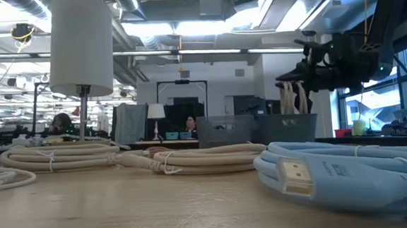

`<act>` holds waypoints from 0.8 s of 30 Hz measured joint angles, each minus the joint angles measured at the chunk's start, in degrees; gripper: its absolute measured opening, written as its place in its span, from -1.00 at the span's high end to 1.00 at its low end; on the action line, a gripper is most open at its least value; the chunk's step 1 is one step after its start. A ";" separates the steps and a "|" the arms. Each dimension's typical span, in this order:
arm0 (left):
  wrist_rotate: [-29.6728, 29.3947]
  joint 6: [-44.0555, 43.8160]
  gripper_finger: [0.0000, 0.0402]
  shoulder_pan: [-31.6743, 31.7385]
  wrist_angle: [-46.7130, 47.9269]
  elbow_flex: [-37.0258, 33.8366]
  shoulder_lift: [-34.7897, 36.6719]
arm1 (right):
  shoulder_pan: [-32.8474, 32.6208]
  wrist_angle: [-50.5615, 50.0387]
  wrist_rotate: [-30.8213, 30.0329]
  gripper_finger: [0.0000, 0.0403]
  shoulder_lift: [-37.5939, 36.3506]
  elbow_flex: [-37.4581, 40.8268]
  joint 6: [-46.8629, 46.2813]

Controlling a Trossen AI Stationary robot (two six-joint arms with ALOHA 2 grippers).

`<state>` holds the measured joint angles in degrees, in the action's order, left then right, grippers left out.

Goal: Pick & Place USB Port
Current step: Put the light brown HDMI cable into the blue bin

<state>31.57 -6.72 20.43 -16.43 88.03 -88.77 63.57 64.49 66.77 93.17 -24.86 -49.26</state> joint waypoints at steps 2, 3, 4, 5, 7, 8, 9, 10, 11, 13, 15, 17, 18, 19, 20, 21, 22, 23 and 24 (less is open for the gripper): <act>0.00 0.00 -0.10 0.04 0.00 0.00 0.00 | -0.05 -1.03 0.00 0.55 0.00 0.00 0.29; 0.00 0.00 -0.10 0.04 0.00 0.00 0.00 | -0.07 -1.06 0.04 0.54 0.00 0.00 0.54; 0.00 -0.01 -0.10 0.04 -0.02 0.00 0.00 | -0.06 -1.05 0.04 0.53 -0.03 0.00 0.84; 0.00 -0.02 -0.10 0.03 -0.01 0.00 0.00 | -0.04 -1.08 -0.06 0.54 -0.03 0.00 1.15; 0.00 -0.02 -0.10 -0.02 0.00 0.00 -0.02 | -0.04 -1.07 -0.12 0.57 -0.03 0.00 1.72; 0.00 -0.02 -0.10 -0.02 0.00 0.00 -0.02 | -0.04 -1.07 -0.12 0.59 -0.03 0.00 1.79; 0.00 -0.02 -0.10 -0.02 0.00 0.00 -0.02 | -0.04 -1.07 -0.10 0.61 -0.03 0.00 1.95; 0.00 -0.02 -0.10 0.02 0.00 0.00 -0.02 | -0.04 -1.05 -0.10 0.62 -0.03 0.00 2.01; 0.00 -0.04 -0.10 0.02 0.00 0.00 -0.02 | -0.04 -1.05 -0.12 0.64 -0.03 0.00 2.08; 0.00 -0.04 -0.10 0.02 0.00 0.00 -0.02 | -0.02 -1.05 -0.12 0.66 -0.03 0.00 2.11; 0.00 -0.02 -0.10 0.02 0.00 0.00 -0.02 | -0.02 -1.04 -0.12 0.67 -0.03 0.00 1.89; 0.00 -0.02 -0.10 0.02 0.00 0.00 -0.02 | -0.02 -1.03 -0.12 0.67 -0.03 -0.02 1.69; 0.00 -0.02 -0.10 0.02 0.00 0.00 -0.02 | -0.02 -1.03 -0.12 0.66 -0.03 -0.02 1.69; 0.00 -0.04 -0.10 0.02 0.00 0.00 -0.02 | -0.02 -1.03 -0.12 0.64 -0.03 -0.02 1.62; 0.00 -0.08 -0.10 0.02 0.00 0.00 -0.02 | -0.02 -1.03 -0.12 0.62 -0.03 -0.02 1.47; 0.00 -0.20 -0.10 0.01 0.00 0.00 -0.02 | -0.02 -1.03 -0.12 0.59 -0.03 -0.02 1.49; 0.01 -0.20 -0.10 -0.02 0.00 0.00 -0.02 | -0.02 -1.03 -0.12 0.56 -0.04 -0.02 1.53; 0.02 -0.22 -0.10 -0.02 0.00 0.00 -0.02 | -0.02 -1.03 -0.10 0.53 -0.05 -0.08 1.70; 0.02 -0.34 -0.10 -0.02 0.00 0.00 -0.02 | 0.00 -1.03 -0.09 0.49 -0.05 -0.31 1.99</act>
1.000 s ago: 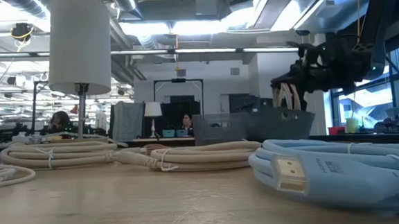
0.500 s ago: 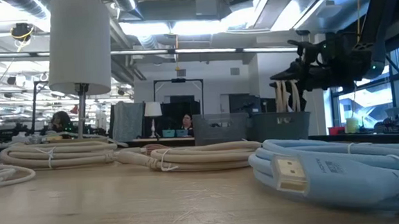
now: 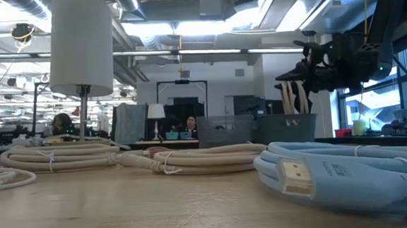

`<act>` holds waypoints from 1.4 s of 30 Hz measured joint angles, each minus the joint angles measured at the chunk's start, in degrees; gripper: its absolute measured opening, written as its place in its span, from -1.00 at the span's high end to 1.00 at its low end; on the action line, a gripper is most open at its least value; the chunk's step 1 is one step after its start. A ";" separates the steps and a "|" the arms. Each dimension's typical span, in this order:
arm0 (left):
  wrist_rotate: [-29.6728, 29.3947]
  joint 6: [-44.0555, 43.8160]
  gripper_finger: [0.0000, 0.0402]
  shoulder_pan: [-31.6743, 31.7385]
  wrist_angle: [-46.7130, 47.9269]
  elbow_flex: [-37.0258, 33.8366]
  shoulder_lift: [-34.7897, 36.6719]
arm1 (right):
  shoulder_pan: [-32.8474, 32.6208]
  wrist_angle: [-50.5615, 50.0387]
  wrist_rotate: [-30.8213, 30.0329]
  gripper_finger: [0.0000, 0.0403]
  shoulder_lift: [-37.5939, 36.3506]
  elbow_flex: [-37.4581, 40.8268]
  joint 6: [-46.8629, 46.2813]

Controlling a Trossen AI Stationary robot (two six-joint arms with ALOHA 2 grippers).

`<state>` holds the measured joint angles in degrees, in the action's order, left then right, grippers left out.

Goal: Pick & Place USB Port
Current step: Put the light brown HDMI cable into the blue bin

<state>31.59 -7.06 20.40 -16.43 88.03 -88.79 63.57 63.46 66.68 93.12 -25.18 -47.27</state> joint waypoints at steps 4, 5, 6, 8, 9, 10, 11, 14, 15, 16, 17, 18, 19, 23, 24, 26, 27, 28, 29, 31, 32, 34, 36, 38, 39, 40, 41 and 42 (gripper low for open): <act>0.04 -0.29 -0.10 0.00 0.40 0.00 0.00 | 0.38 0.07 0.92 0.34 0.00 -2.05 1.06; 0.04 -0.34 -0.10 0.00 0.50 0.00 -0.01 | 0.40 0.07 1.33 0.31 0.00 -2.77 1.10; 0.07 -0.59 -0.10 0.00 0.60 0.00 -0.02 | 0.40 0.02 1.88 0.28 -0.02 -3.50 1.21; 0.08 -0.71 -0.10 0.00 0.96 0.00 -0.02 | 0.40 -0.80 2.80 0.21 -0.04 -4.87 1.46; 0.07 -0.71 -0.10 0.00 1.20 0.00 -0.02 | 0.38 -1.92 2.93 0.18 -0.04 -5.42 1.98; 0.09 -0.73 -0.10 0.00 1.35 0.00 -0.02 | 0.39 -3.14 3.17 0.15 -0.04 -5.92 2.70; 0.09 -0.73 -0.10 0.00 1.47 0.00 -0.02 | 0.48 -4.50 3.56 0.12 -0.04 -6.40 3.23; 0.13 -0.73 -0.10 0.01 1.51 0.00 -0.02 | 0.74 -10.58 5.26 0.06 -0.04 -7.74 6.21; 0.12 -0.73 -0.10 0.02 1.51 0.00 -0.02 | 0.79 -13.11 5.68 0.06 -0.04 -8.07 7.24; 0.11 -0.70 -0.10 0.03 1.51 0.00 -0.02 | 0.77 -15.21 6.24 0.05 -0.04 -8.45 8.30; 0.07 -0.62 -0.10 0.10 1.51 0.00 -0.02 | 0.77 -16.65 6.41 0.05 -0.04 -8.77 9.15; 0.07 -0.38 -0.10 0.24 1.51 0.00 -0.02 | 0.75 -18.03 6.44 0.06 -0.04 -9.17 10.11; 0.07 -0.40 -0.10 0.36 1.50 0.00 -0.02 | 0.76 -19.09 6.42 0.07 -0.04 -9.55 10.76; 0.03 -0.68 -0.10 0.81 1.48 0.00 -0.02 | 0.09 -19.80 6.46 0.15 -0.04 -11.38 11.00; 0.02 -0.68 -0.10 0.81 1.48 0.00 -0.02 | -0.15 -19.80 6.44 0.18 -0.04 -12.07 10.61; 0.02 -0.62 -0.10 1.00 1.46 0.00 -0.02 | -0.78 -20.20 6.44 0.26 -0.04 -13.56 10.45; 0.06 -0.61 -0.10 1.07 1.46 0.00 -0.02 | -1.13 -20.60 6.41 0.32 -0.04 -14.30 10.64; 0.13 -0.65 -0.10 1.07 1.44 0.00 -0.02 | -1.53 -21.45 6.33 0.39 -0.04 -14.94 11.35; 0.13 -0.66 -0.10 1.09 1.46 0.00 -0.02 | -1.93 -22.65 5.75 0.48 -0.04 -15.42 12.17; 0.18 -0.67 -0.10 1.09 1.49 0.00 -0.02 | -2.44 -25.39 5.07 0.69 -0.04 -16.08 14.43; 0.43 -0.68 -0.10 1.09 1.49 0.00 -0.02 | -2.57 -26.83 4.99 0.81 -0.04 -16.25 15.40; 1.10 -0.68 -0.10 1.09 1.49 0.00 -0.02 | -2.66 -29.75 4.20 0.91 -0.07 -16.43 17.71; 1.14 -0.68 -0.10 1.09 1.49 0.00 -0.02 | -2.68 -31.68 2.97 0.90 -0.07 -16.12 18.32; 1.11 -0.65 -0.10 1.11 1.46 0.00 -0.02 | -3.03 -32.80 2.04 0.90 -0.07 -15.94 19.59; 1.11 -0.51 -0.10 1.11 1.48 0.00 -0.02 | -3.25 -33.68 1.83 0.91 -0.07 -15.93 20.49; 1.11 -0.32 -0.10 1.11 1.49 0.00 -0.02 | -3.58 -34.77 1.55 0.91 -0.07 -15.93 21.30; 1.11 -0.29 -0.10 1.11 1.49 0.00 -0.02 | -4.01 -36.01 0.66 0.91 -0.07 -15.94 22.29; 1.11 -0.29 -0.10 1.09 1.49 0.00 -0.02 | -4.47 -37.21 -0.60 0.91 -0.07 -16.00 23.20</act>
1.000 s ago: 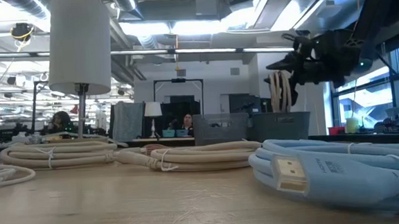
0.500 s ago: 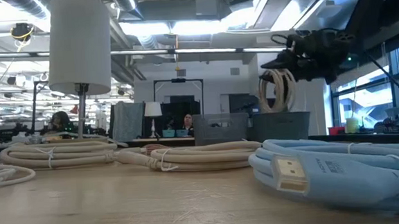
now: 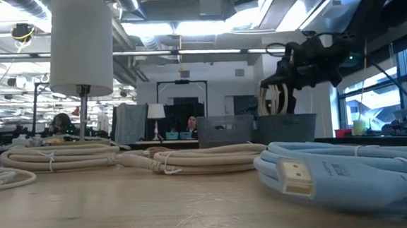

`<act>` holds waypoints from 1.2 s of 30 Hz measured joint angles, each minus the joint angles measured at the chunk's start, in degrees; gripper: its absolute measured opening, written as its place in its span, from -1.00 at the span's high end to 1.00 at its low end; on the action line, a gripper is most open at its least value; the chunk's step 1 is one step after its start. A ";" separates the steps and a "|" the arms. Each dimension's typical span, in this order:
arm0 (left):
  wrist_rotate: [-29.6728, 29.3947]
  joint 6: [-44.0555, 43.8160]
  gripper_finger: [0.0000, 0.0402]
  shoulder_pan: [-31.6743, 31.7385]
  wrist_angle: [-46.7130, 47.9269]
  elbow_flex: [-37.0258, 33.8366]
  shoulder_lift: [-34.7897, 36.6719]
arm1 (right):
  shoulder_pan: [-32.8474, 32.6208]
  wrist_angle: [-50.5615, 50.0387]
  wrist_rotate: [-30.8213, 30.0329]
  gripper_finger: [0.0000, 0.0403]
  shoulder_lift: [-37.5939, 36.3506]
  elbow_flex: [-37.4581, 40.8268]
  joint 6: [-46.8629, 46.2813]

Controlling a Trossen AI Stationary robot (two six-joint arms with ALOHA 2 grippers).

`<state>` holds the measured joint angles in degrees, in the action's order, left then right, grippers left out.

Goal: Pick & Place USB Port
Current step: Put the light brown HDMI cable into the blue bin

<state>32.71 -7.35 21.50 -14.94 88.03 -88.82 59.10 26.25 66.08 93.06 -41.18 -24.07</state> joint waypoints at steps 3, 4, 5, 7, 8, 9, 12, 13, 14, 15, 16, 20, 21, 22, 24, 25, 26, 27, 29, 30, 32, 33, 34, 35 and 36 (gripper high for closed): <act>0.00 -0.02 -0.10 0.00 0.00 0.00 0.00 | -1.21 -1.61 -2.60 0.91 0.00 -0.02 1.52; 0.00 -0.01 -0.10 0.00 0.00 0.00 0.00 | -1.63 -1.91 -3.12 0.91 0.00 -0.03 1.84; 0.00 0.00 -0.10 0.00 -0.02 0.00 0.00 | -1.95 -2.11 -3.56 0.91 0.00 -0.03 1.86; 0.00 0.00 -0.10 0.00 -0.02 0.00 0.00 | -2.61 -2.13 -4.40 0.91 0.00 -0.06 1.82; 0.00 0.00 -0.10 0.00 -0.02 0.00 0.00 | -2.95 -2.27 -5.10 0.91 0.00 -0.06 1.83; 0.00 0.00 -0.10 0.00 -0.02 0.00 0.00 | -3.30 -2.64 -5.62 0.91 0.00 -0.07 1.86; 0.38 0.00 -0.10 0.00 -0.02 0.00 0.00 | -4.68 -5.29 -7.36 0.91 0.00 -0.12 2.65; 0.64 0.00 -0.10 0.00 -0.02 0.00 0.00 | -5.23 -6.19 -7.88 0.91 0.00 -0.12 3.12; 0.96 0.00 -0.10 0.00 -0.04 0.00 0.00 | -5.76 -6.94 -8.52 0.91 0.00 -0.12 3.47; 1.39 0.00 -0.10 0.00 -0.04 0.00 0.00 | -6.27 -7.60 -9.19 0.91 0.00 -0.12 3.56; 1.56 0.00 -0.10 -0.01 -0.04 0.00 0.00 | -6.74 -7.81 -9.85 0.91 0.02 -0.10 3.56; 1.92 0.17 -0.10 0.00 -0.09 0.00 0.00 | -8.14 -7.37 -10.20 0.91 0.02 -0.10 3.53; 2.10 0.16 -0.10 0.00 -0.13 0.00 0.00 | -8.42 -7.42 -10.20 0.91 0.02 -0.10 3.43; 2.27 0.15 -0.10 0.00 -0.21 0.00 0.00 | -8.77 -7.38 -10.20 0.91 0.02 -0.12 3.32; 2.38 0.16 -0.10 -0.02 -0.26 0.00 0.00 | -9.71 -7.39 -11.44 0.91 0.02 -0.12 3.34; 2.37 0.17 -0.10 -0.01 -0.26 0.00 0.00 | -10.16 -7.44 -12.27 0.91 0.02 -0.10 3.38; 2.38 0.17 -0.10 0.00 -0.26 0.00 0.00 | -10.53 -7.39 -13.14 0.91 0.02 -0.11 3.53; 2.36 0.17 -0.10 0.00 -0.26 0.00 0.00 | -10.87 -7.36 -14.26 0.91 0.02 -0.10 3.69; 2.54 0.15 -0.10 0.00 -0.26 0.00 0.00 | -11.25 -7.49 -16.21 0.89 0.02 -0.10 4.67; 2.82 0.13 -0.10 0.00 -0.26 0.00 0.00 | -11.35 -7.43 -17.03 0.85 0.02 -0.10 4.96; 3.02 0.11 -0.10 -0.02 -0.26 0.00 0.00 | -11.35 -7.40 -18.42 0.71 0.02 -0.10 5.11; 3.04 0.11 -0.10 -0.02 -0.25 0.00 0.00 | -11.35 -7.42 -18.81 0.62 0.02 -0.10 5.52; 3.04 0.11 -0.10 0.00 -0.24 0.00 0.00 | -11.35 -7.42 -19.10 0.55 0.02 -0.11 6.25; 3.16 0.08 -0.10 0.00 -0.24 0.00 0.00 | -11.36 -7.32 -19.37 0.47 0.02 -0.11 6.58; 3.32 0.04 -0.10 0.00 -0.24 0.00 0.00 | -11.39 -7.35 -19.78 0.39 0.02 -0.11 6.86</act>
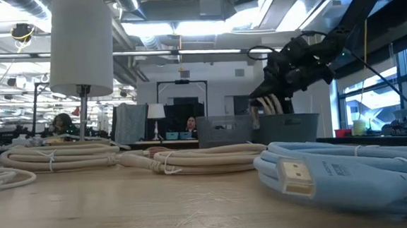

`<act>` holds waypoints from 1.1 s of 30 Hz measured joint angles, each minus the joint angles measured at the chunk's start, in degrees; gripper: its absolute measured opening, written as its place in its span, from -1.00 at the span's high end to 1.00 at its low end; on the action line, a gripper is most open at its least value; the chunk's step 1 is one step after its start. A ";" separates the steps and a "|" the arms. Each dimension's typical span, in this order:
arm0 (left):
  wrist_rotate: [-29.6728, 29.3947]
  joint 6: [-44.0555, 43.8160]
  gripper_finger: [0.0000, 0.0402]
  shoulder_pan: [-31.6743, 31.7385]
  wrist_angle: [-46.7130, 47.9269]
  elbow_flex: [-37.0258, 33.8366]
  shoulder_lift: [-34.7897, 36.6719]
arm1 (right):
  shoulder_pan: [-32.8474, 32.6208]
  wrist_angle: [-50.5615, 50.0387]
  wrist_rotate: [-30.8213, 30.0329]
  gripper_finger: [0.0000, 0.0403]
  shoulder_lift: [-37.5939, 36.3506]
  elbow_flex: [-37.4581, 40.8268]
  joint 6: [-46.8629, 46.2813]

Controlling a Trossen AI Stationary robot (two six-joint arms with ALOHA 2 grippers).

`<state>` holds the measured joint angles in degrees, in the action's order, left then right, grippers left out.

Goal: Pick & Place USB Port
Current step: Put the light brown HDMI cable into the blue bin, then put the blue HDMI cable into the blue bin

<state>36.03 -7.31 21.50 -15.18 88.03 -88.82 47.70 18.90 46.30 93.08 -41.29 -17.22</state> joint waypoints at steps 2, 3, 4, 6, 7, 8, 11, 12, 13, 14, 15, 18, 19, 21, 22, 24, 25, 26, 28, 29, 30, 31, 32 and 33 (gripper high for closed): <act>0.04 0.00 -0.10 0.00 0.00 0.00 0.00 | -0.03 -0.42 -0.27 0.25 0.00 0.00 1.09; 0.08 0.00 -0.10 -0.01 0.00 0.00 0.00 | -0.07 -0.59 -0.50 0.17 0.00 -0.01 1.19; 0.09 0.00 -0.10 -0.02 0.00 0.00 0.00 | -0.07 -0.97 -1.04 0.10 0.00 0.01 1.23; 0.09 0.03 -0.10 0.00 0.00 0.00 0.00 | -0.04 -1.78 -2.15 -0.04 0.00 0.00 1.90; 0.07 0.02 -0.10 0.00 0.00 0.00 0.00 | -0.04 -2.26 -2.74 -0.11 0.00 0.01 2.46; 0.08 0.02 -0.10 0.00 0.00 0.00 0.00 | -0.04 -2.74 -3.44 -0.17 0.00 0.01 2.84; 0.08 0.07 -0.10 0.00 0.00 0.00 0.00 | -0.04 -3.97 -4.92 -0.30 0.00 0.01 4.07; 0.09 0.07 -0.10 0.00 0.02 0.00 0.00 | -0.04 -3.92 -4.98 -0.32 0.00 0.01 4.25; 0.07 0.07 -0.10 0.00 0.00 0.00 0.00 | -0.04 -3.74 -5.01 -0.34 0.00 0.01 4.40; 0.07 0.07 -0.10 0.00 0.02 0.00 0.00 | -0.04 -3.40 -5.03 -0.35 0.00 0.01 4.42; 0.07 0.06 -0.10 0.00 0.02 0.00 0.00 | -0.04 -2.84 -4.98 -0.34 -0.03 0.01 4.42; 0.08 0.06 -0.10 0.00 0.23 0.00 0.00 | -0.04 -2.44 -4.96 -0.30 -1.09 -0.68 4.44; 0.07 0.04 -0.10 0.00 0.28 0.00 0.00 | -0.04 -2.80 -4.96 -0.28 -1.67 -1.33 4.75; 0.07 0.07 -0.10 0.00 0.56 0.00 0.00 | -0.04 -5.15 -4.81 -0.25 -3.15 -3.22 5.51; 0.07 0.07 -0.10 0.00 0.85 0.00 0.00 | -0.04 -6.86 -4.47 -0.23 -4.01 -4.24 5.76; 0.06 0.14 -0.10 0.00 1.72 0.00 0.00 | -0.07 -10.39 -2.81 -0.20 -5.83 -6.77 5.91; 0.04 0.42 -0.10 0.00 2.16 0.00 0.00 | -0.28 -12.17 -1.84 -0.19 -6.82 -8.27 5.89; 0.03 0.51 -0.10 0.00 2.51 -0.02 0.00 | -0.49 -14.09 -0.76 -0.18 -7.75 -9.69 5.89; 0.02 0.59 -0.10 0.00 2.62 -0.02 0.00 | -1.10 -18.82 1.16 -0.17 -9.52 -12.68 6.26; 0.02 0.65 -0.10 0.00 2.77 -0.02 0.00 | -1.50 -21.42 1.70 -0.17 -10.29 -14.20 6.89; 0.02 1.00 -0.10 0.00 3.15 -0.02 0.00 | -1.96 -24.06 1.92 -0.16 -11.01 -15.78 7.40; 0.02 1.24 -0.10 0.00 3.81 -0.02 0.00 | -2.27 -26.81 2.14 -0.16 -11.78 -17.22 7.97; 0.02 1.27 -0.10 0.00 4.65 -0.02 0.00 | -2.64 -29.94 2.71 -0.15 -12.62 -18.68 8.82; 0.02 1.25 -0.10 0.00 5.54 -0.02 0.00 | -3.08 -32.91 2.82 -0.14 -13.35 -20.18 9.61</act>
<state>36.05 -6.07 21.50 -9.64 88.01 -88.82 44.62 -14.01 49.12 79.73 -61.47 -7.61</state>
